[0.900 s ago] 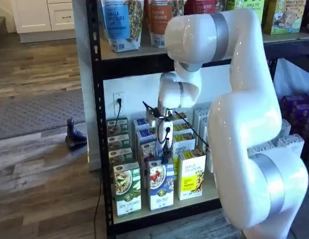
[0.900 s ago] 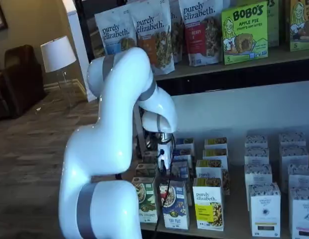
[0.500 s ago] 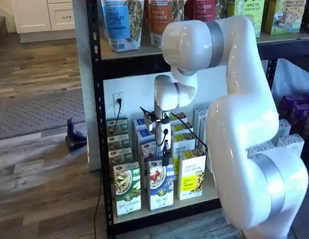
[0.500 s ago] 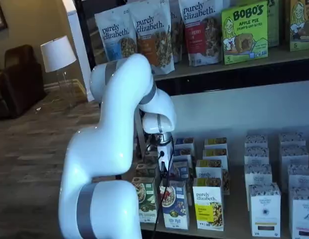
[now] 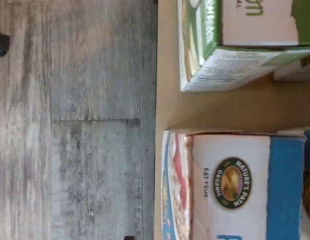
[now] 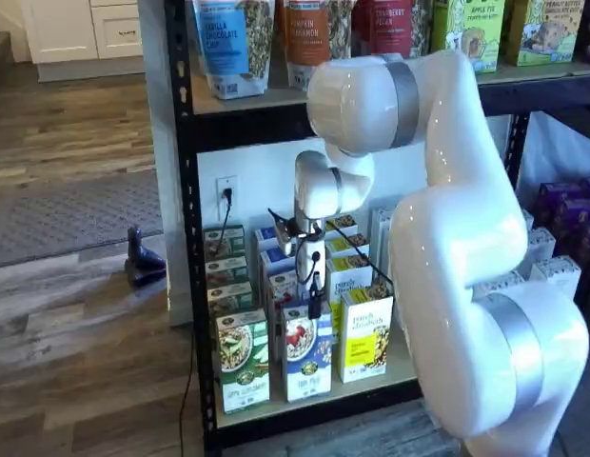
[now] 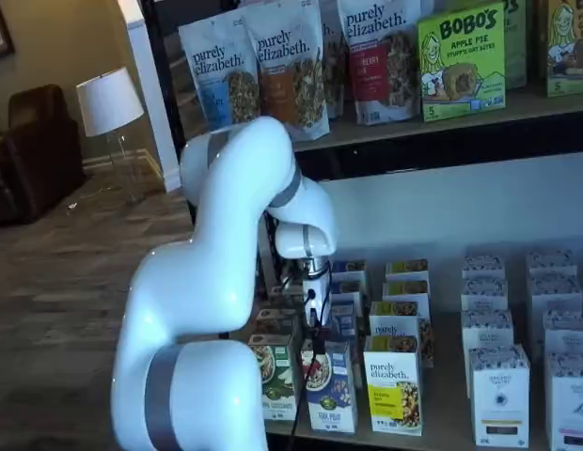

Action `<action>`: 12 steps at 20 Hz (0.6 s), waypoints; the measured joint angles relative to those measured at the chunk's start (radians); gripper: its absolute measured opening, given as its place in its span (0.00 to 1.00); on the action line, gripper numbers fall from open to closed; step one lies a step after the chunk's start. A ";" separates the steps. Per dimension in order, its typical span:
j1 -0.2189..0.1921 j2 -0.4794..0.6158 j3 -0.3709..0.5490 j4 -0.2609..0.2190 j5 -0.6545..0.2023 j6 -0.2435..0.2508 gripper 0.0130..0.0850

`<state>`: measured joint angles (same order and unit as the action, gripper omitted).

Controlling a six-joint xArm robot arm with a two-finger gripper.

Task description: Pick up the blue and white box that is on the bottom shelf, the second box from the left

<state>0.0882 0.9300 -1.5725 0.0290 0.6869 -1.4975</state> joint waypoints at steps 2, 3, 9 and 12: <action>-0.001 0.021 -0.028 -0.006 0.009 0.004 1.00; -0.001 0.032 -0.043 -0.010 0.014 0.007 1.00; -0.005 0.084 -0.110 -0.025 0.032 0.015 1.00; -0.007 0.104 -0.136 -0.029 0.037 0.017 1.00</action>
<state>0.0814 1.0343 -1.7083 0.0003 0.7238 -1.4809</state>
